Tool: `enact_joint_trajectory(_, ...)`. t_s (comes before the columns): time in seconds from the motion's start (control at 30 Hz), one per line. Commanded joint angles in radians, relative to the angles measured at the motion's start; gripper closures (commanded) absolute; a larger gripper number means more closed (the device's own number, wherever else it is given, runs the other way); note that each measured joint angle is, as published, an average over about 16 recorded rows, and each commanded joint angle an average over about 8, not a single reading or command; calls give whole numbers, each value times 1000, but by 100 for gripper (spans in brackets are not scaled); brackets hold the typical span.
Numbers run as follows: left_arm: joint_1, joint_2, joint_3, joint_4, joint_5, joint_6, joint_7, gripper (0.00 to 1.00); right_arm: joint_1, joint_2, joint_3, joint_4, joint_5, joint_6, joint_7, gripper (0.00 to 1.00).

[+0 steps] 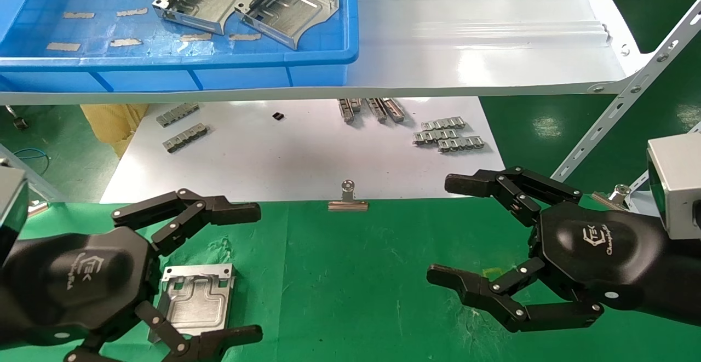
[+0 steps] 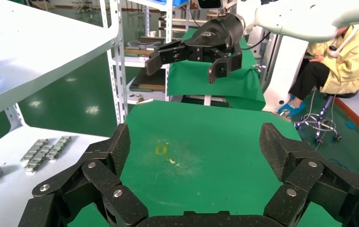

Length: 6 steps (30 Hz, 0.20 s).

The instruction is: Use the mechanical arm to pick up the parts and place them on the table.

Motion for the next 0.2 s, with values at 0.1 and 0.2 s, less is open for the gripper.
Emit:
enact_joint_trajectory(0.1,-3,0,3,2,5,-1,2,0,0,0,0,0,0,0,0,0)
enact_joint_trajectory(0.2,-3,0,4,2,6,-1,2,0,0,0,0,0,0,0,0,0)
